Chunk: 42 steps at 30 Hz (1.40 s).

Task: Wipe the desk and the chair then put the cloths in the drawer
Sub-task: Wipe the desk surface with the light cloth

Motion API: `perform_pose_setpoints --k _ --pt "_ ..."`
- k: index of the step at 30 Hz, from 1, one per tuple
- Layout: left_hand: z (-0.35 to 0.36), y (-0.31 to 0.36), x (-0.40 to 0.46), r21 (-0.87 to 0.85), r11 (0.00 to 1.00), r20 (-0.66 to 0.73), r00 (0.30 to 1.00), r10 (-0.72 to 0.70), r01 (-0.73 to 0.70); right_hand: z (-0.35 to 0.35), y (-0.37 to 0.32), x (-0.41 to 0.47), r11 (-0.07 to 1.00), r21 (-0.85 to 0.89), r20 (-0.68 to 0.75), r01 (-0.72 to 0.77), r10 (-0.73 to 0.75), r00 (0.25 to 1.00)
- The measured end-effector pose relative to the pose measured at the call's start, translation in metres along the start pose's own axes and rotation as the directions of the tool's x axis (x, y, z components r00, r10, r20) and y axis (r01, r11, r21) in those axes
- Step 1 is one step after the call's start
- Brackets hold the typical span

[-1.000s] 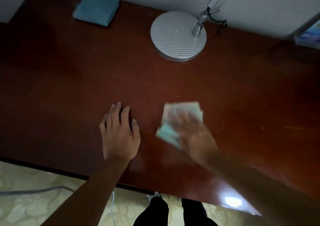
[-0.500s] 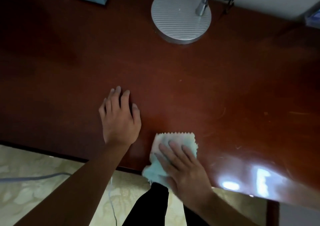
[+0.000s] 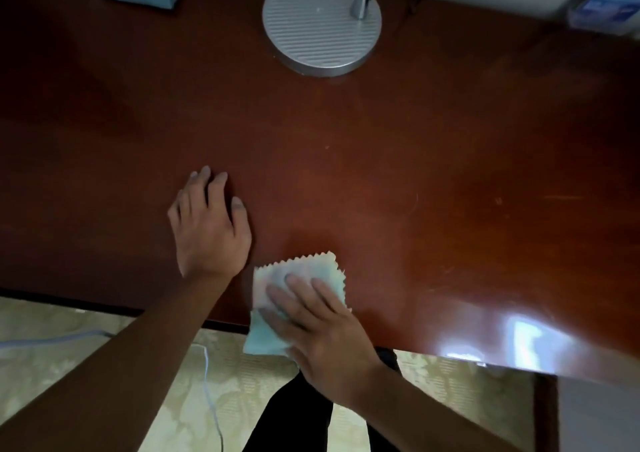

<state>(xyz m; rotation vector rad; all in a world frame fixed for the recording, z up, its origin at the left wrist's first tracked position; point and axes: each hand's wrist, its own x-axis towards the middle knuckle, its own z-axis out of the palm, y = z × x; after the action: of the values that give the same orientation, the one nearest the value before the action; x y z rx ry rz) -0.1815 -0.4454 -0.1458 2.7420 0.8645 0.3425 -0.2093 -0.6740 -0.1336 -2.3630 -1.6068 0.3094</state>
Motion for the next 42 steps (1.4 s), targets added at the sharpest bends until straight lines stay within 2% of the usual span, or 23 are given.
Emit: perform_pose_setpoints --k 2,4,7,11,14,17,21,25,26,28,31,33,34,36,39,42 --pt "-0.001 -0.001 0.002 -0.025 1.0 0.001 1.0 -0.005 0.005 -0.007 0.018 0.016 0.999 0.029 -0.067 -0.034 0.036 0.997" --pt "-0.002 0.0 0.001 -0.063 0.998 0.02 1.0 -0.007 0.008 -0.022 0.038 0.047 0.98 0.038 -0.1 -0.193 0.196 0.975" --pt "-0.006 0.002 0.002 -0.113 0.993 0.037 0.999 -0.035 0.039 -0.028 0.052 0.089 0.95 -0.016 -0.054 -0.311 0.31 0.949" --pt "-0.011 0.038 -0.005 -0.201 0.976 -0.053 0.994 -0.094 0.081 -0.009 0.034 0.083 0.92 -0.058 -0.005 -0.388 0.388 0.922" --pt "-0.006 0.091 -0.025 -0.316 0.945 -0.017 0.996 0.088 -0.089 -0.008 0.029 0.048 0.926 -0.064 0.046 -0.373 0.376 0.925" --pt "0.007 0.139 -0.045 -0.357 0.897 0.062 0.952 0.3 -0.26 -0.021 0.048 0.004 0.882 -0.133 -0.028 -0.451 0.452 0.892" --pt "0.029 0.2 -0.074 -0.371 0.85 0.085 0.898 0.432 -0.374 -0.027 0.074 -0.059 0.821 -0.126 -0.068 -0.556 0.552 0.831" --pt "0.052 0.287 -0.113 -0.46 0.752 0.083 0.821 0.566 -0.472 -0.037 0.114 -0.141 0.757 -0.002 -0.149 -0.653 0.646 0.749" --pt "0.058 0.315 -0.127 -0.472 0.724 0.096 0.787 0.61 -0.503 -0.041 0.126 -0.17 0.738 0.039 -0.179 -0.674 0.669 0.722" --pt "0.067 0.377 -0.162 -0.486 0.663 0.142 0.698 0.702 -0.569 -0.05 0.15 -0.234 0.653 0.147 -0.244 -0.743 0.752 0.612" --pt "0.073 0.452 -0.211 -0.552 0.535 0.184 0.533 0.826 -0.64 -0.066 0.19 -0.328 0.421 0.218 -0.262 -0.88 0.894 0.363" --pt "0.073 0.482 -0.226 -0.587 0.522 0.174 0.534 0.828 -0.618 -0.082 0.217 -0.368 0.272 0.224 -0.224 -0.936 0.949 0.222" --pt "0.071 0.488 -0.224 -0.596 0.539 0.166 0.565 0.808 -0.595 -0.088 0.229 -0.375 0.247 0.198 -0.22 -0.949 0.954 0.202" --pt "0.07 0.481 -0.207 -0.578 0.581 0.149 0.626 0.766 -0.573 -0.093 0.24 -0.363 0.269 0.128 -0.244 -0.955 0.942 0.232" --pt "0.069 0.436 -0.159 -0.468 0.684 0.167 0.704 0.69 -0.559 -0.081 0.229 -0.304 0.427 0.119 -0.311 -0.896 0.873 0.375" --pt "0.062 0.375 -0.114 -0.346 0.812 0.161 0.822 0.546 -0.471 -0.069 0.202 -0.224 0.594 0.1 -0.28 -0.798 0.786 0.55"
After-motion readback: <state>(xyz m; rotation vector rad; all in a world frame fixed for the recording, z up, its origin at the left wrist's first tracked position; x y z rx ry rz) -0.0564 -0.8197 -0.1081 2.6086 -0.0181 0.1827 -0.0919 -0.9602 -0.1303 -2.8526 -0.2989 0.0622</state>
